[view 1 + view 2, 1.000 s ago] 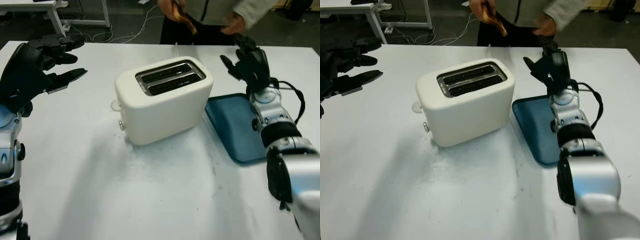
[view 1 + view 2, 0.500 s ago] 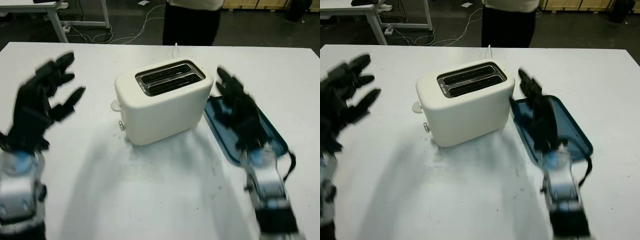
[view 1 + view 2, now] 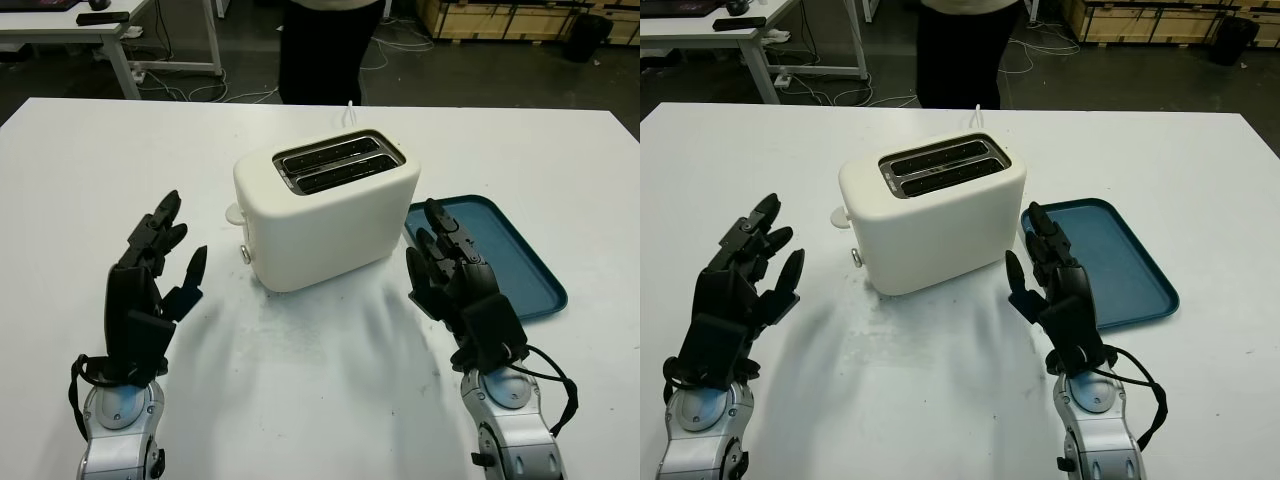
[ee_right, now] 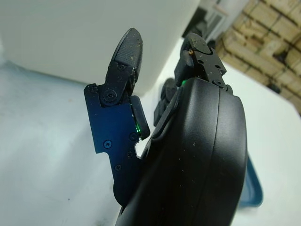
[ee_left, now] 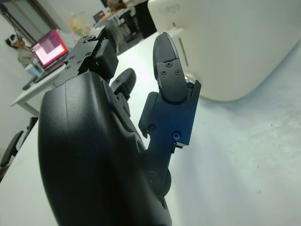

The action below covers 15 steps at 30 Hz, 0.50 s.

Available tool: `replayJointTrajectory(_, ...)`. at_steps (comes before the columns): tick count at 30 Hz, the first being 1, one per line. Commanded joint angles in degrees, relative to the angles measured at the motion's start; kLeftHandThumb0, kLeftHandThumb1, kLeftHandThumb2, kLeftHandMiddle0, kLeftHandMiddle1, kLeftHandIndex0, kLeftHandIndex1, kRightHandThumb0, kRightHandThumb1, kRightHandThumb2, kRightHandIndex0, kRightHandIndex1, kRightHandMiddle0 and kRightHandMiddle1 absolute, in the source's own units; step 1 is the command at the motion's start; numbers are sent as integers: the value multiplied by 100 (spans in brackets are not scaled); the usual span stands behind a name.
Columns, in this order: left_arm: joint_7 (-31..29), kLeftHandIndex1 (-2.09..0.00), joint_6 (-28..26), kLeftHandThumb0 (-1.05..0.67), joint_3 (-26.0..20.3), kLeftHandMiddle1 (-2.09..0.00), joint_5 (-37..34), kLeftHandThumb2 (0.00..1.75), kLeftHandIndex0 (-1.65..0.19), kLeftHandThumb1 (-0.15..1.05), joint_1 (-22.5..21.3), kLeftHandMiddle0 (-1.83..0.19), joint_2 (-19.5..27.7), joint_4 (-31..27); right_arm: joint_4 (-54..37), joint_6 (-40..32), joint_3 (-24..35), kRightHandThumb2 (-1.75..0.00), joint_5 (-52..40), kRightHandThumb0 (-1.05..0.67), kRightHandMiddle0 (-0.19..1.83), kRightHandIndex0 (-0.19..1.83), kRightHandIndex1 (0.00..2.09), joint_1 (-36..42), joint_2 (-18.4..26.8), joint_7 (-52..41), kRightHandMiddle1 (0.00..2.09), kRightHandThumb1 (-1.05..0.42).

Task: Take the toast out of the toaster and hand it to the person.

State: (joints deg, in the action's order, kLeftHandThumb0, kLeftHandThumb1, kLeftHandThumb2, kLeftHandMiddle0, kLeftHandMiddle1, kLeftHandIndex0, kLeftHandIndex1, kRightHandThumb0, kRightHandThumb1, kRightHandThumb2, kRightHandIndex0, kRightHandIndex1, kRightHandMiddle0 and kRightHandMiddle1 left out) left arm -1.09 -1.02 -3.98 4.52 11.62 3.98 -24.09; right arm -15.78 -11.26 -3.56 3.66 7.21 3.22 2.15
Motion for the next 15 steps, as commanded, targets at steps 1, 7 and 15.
replayJointTrajectory(1,-75,-1,-79,-45,67,-72,-49,53,-30,92,52,0,50,-151,106,140,69,-69,22,-47,11,11,0,-50,-46,55,0,-92)
replayJointTrajectory(7,-24,-2,-84,-49,84,-72,-119,55,-31,92,24,0,-64,-207,221,89,130,-69,56,-49,13,14,2,-170,22,-8,1,-92)
replayJointTrajectory(15,-74,-2,-422,-47,89,-74,-39,57,-32,92,-87,-1,30,-478,218,-12,261,-66,-1,-49,15,15,1,-239,-7,1,1,-92)
